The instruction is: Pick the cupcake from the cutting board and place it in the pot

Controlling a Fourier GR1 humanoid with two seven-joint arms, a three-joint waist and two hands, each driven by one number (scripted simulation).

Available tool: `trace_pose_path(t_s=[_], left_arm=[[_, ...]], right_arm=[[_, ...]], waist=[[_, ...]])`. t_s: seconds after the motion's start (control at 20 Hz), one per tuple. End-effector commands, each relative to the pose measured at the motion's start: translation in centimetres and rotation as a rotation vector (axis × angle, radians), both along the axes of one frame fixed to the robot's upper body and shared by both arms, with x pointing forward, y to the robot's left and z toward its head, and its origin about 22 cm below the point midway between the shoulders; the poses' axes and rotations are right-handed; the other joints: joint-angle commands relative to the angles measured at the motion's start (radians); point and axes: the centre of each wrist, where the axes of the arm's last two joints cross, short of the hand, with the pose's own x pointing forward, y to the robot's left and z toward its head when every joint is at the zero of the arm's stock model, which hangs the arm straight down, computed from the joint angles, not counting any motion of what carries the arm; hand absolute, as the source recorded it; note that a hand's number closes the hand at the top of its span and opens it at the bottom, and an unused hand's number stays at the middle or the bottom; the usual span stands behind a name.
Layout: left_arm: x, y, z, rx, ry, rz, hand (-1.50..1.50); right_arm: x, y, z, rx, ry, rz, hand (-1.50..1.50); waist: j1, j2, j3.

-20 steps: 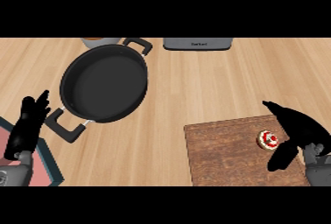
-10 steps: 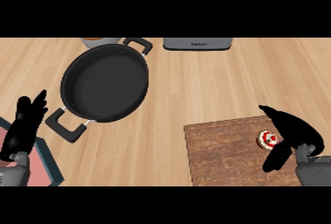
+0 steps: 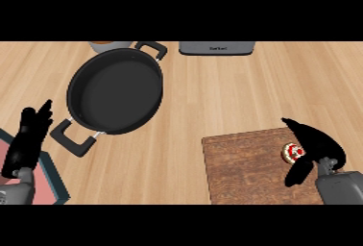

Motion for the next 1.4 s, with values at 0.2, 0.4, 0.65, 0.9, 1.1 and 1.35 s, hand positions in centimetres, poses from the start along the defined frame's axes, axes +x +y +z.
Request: trace_pose_path(t_s=[0.2, 0.4, 0.65, 0.9, 1.1, 1.35], left_arm=[[1.6, -0.2, 1.4, -0.009, 0.016, 0.003, 0.00], [-1.3, -0.6, -1.3, -0.012, -0.007, -0.022, 0.00], [-0.9, 1.1, -1.1, 0.008, -0.019, 0.000, 0.00], [-0.3, -0.5, 0.1, -0.004, 0.003, 0.001, 0.00], [0.3, 0.9, -0.5, 0.009, 0.014, 0.016, 0.00], [0.1, 1.4, -0.6, -0.005, 0.005, 0.016, 0.00]], right_arm=[[-1.0, 0.1, -0.4, 0.003, -0.114, 0.078, 1.50], [0.5, -1.7, 0.3, -0.064, -0.153, 0.119, 1.50], [0.9, 1.2, 1.8, -0.098, -0.237, 0.131, 1.50], [-3.5, 11.0, -0.3, -0.095, -0.308, -0.022, 1.50], [-7.3, 16.6, 1.9, -0.128, -0.382, -0.120, 1.50], [-9.3, 19.5, 4.7, -0.290, -0.561, -0.152, 1.50]], waist=[[-0.004, -0.001, 0.000], [0.003, 0.000, 0.000], [0.000, 0.000, 0.000], [-0.002, -0.003, -0.001], [-0.017, -0.005, -0.002], [-0.009, -0.005, -0.002]])
